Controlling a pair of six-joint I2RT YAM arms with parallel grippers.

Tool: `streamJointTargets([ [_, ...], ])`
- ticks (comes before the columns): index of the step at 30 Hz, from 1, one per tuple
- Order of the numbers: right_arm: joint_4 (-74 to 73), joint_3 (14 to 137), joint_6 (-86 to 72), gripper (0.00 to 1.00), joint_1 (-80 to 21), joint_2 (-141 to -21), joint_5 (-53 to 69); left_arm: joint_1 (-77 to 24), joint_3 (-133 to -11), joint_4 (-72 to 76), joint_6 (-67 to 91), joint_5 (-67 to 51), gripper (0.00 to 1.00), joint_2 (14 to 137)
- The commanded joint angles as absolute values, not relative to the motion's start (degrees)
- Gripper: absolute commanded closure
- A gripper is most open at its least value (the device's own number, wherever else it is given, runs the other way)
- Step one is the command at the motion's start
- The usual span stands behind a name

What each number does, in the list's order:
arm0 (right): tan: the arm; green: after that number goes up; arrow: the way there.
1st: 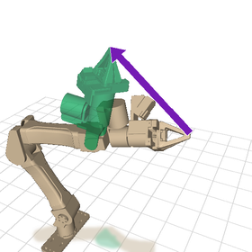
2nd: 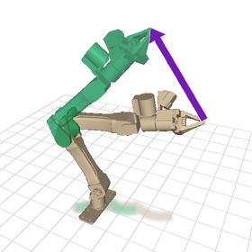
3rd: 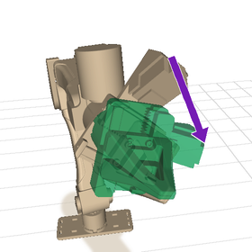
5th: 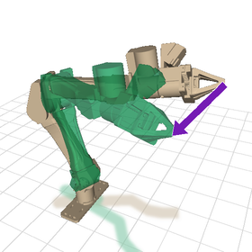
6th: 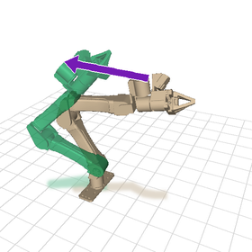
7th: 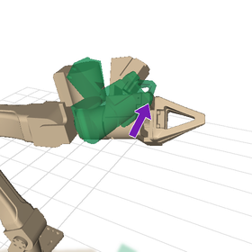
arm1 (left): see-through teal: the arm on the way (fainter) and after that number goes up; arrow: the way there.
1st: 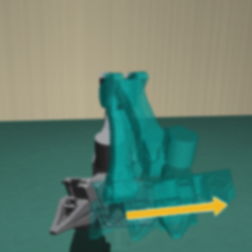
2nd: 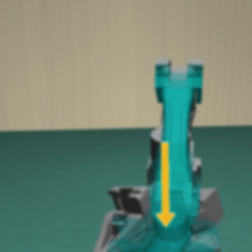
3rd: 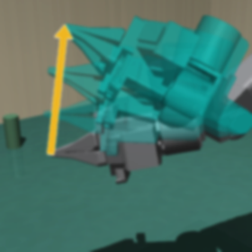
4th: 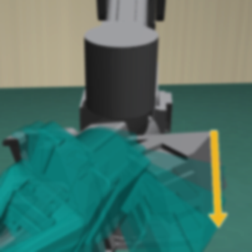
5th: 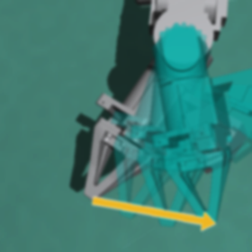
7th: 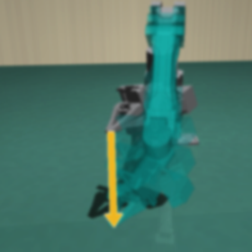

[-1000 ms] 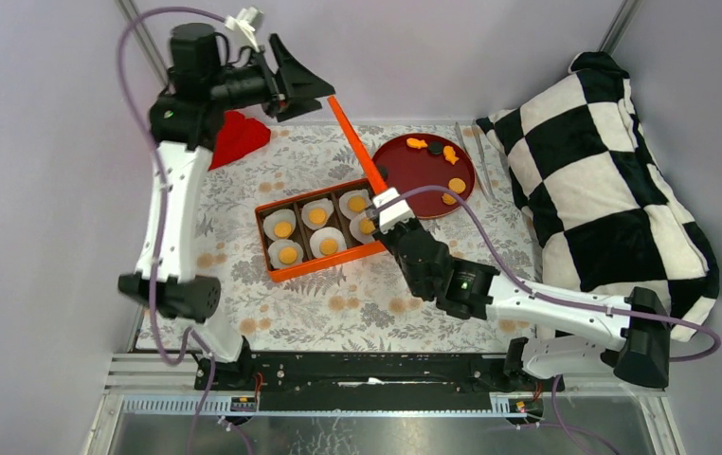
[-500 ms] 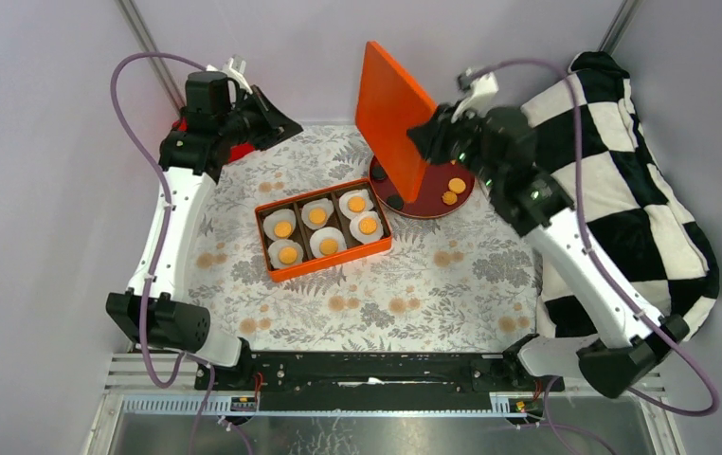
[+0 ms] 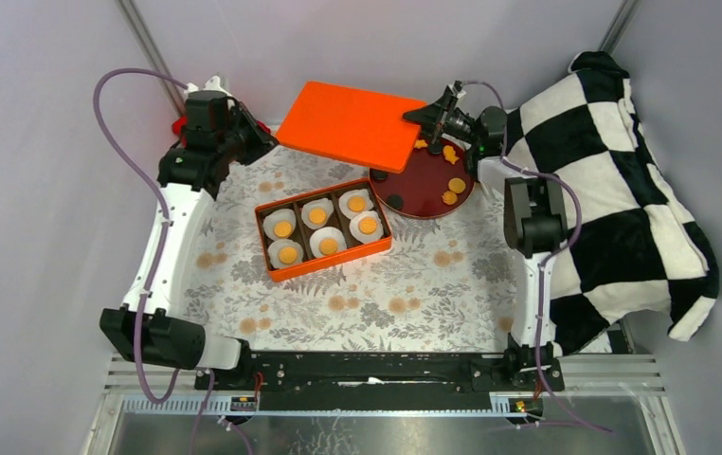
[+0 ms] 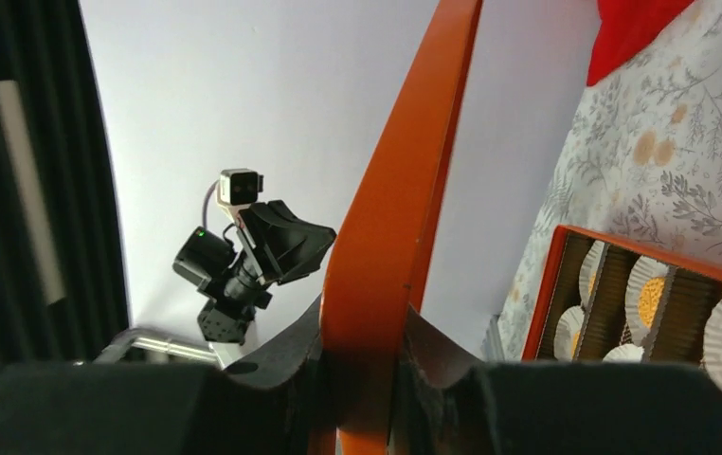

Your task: Pack the cookies

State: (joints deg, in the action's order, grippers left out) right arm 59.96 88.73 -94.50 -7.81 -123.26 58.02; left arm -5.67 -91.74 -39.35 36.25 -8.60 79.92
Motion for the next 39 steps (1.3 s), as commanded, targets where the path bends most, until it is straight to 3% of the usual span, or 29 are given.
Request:
streamJointTargets([
  [1, 97.53, 102.81, -130.46, 0.93, -8.52, -135.05, 66.41, -5.53, -88.13, -37.54, 34.74, -3.28, 1.00, 79.24],
  [6, 93.30, 104.16, -126.49, 0.95, -9.04, -138.84, 70.33, -5.53, -82.17, -36.04, 35.56, -0.76, 1.00, 79.10],
  [12, 73.23, 91.67, -99.49, 0.98, -7.68, -128.54, 64.09, -8.05, -76.45, -30.51, 40.95, 4.13, 1.00, 86.34],
  [22, 39.79, 78.14, -63.11, 1.00, -0.81, -104.74, 49.01, -10.78, -91.16, -26.67, 43.48, 4.50, 1.00, 106.26],
  [39, 26.27, 72.09, -49.15, 1.00, 2.81, -90.98, 46.14, -18.38, -115.54, -26.12, 41.30, -6.11, 1.00, 134.81],
])
